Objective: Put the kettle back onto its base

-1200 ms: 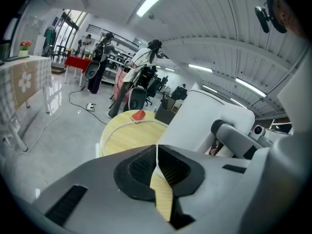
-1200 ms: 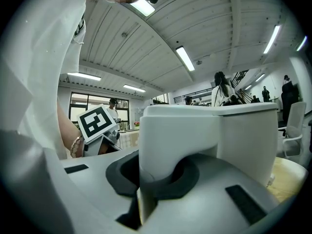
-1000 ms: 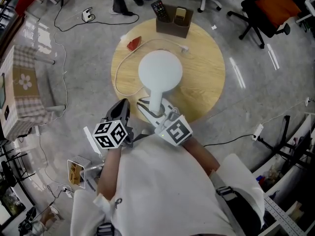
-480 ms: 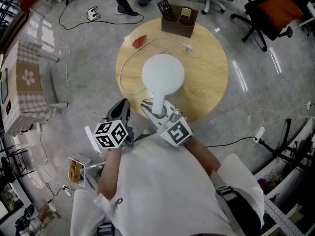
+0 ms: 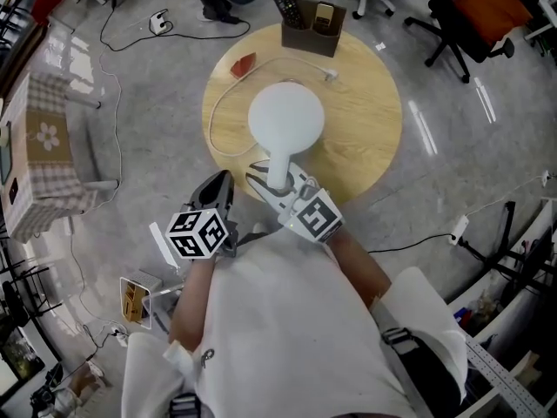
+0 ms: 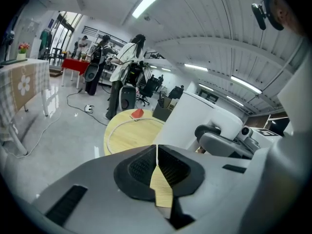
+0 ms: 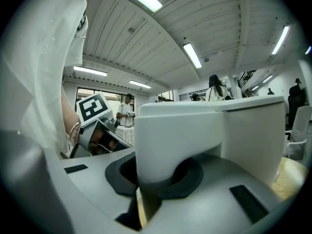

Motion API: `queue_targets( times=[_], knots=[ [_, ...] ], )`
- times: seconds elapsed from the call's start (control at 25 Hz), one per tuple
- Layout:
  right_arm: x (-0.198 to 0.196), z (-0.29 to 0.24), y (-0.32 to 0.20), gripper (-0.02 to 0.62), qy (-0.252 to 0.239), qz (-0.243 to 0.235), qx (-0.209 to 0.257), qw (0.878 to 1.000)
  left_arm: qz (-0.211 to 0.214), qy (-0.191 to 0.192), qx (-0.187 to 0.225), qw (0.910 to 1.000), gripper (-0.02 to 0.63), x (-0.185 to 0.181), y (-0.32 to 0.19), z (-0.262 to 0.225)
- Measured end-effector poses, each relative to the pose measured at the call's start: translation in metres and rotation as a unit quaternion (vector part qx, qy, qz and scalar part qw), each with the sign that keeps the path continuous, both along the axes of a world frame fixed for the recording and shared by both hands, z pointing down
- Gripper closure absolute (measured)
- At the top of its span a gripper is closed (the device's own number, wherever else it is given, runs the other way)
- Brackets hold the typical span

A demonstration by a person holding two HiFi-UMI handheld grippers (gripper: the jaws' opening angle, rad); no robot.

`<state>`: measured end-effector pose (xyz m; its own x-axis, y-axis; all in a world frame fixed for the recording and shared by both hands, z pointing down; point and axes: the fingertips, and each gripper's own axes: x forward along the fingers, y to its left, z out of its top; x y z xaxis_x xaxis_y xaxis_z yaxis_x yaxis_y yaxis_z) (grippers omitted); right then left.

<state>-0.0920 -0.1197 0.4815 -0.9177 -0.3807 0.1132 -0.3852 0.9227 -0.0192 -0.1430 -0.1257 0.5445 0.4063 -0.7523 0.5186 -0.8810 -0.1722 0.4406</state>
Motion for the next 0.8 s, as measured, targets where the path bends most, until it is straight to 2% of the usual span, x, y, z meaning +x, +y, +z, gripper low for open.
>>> queue_targets(
  times=[0.08, 0.12, 0.2, 0.24, 0.28, 0.52, 0.64, 0.8],
  knots=[
    [-0.001, -0.001, 0.004, 0.534, -0.005, -0.014, -0.012, 1.0, 0.005, 0.0, 0.003, 1.0, 0.572, 0.004, 0.002, -0.001],
    [-0.003, -0.001, 0.007, 0.5, -0.005, -0.024, -0.017, 1.0, 0.005, 0.001, 0.004, 1.0, 0.571, 0.005, 0.002, -0.002],
    [-0.009, 0.002, 0.013, 0.384, 0.001, -0.045, -0.03, 0.999, 0.003, 0.004, 0.005, 1.0, 0.571, 0.004, 0.002, -0.002],
    [-0.011, 0.003, 0.015, 0.344, 0.006, -0.051, -0.036, 0.998, 0.0, 0.007, 0.006, 1.0, 0.571, 0.002, 0.002, -0.003],
    [-0.013, 0.004, 0.017, 0.33, 0.01, -0.055, -0.039, 0.998, -0.004, 0.01, 0.008, 0.9999, 0.572, 0.0, 0.002, -0.003],
    [-0.009, 0.004, 0.017, 0.328, 0.021, -0.056, -0.036, 0.998, -0.006, 0.011, 0.02, 0.9997, 0.571, -0.008, 0.001, -0.008],
    [0.003, 0.009, 0.019, 0.328, 0.031, -0.04, -0.04, 0.998, -0.007, 0.012, 0.017, 0.9998, 0.571, -0.012, 0.004, -0.003],
    [0.017, 0.003, 0.019, 0.328, 0.021, -0.011, -0.047, 0.999, -0.011, 0.016, 0.017, 0.9997, 0.571, -0.014, 0.005, -0.004]
  ],
)
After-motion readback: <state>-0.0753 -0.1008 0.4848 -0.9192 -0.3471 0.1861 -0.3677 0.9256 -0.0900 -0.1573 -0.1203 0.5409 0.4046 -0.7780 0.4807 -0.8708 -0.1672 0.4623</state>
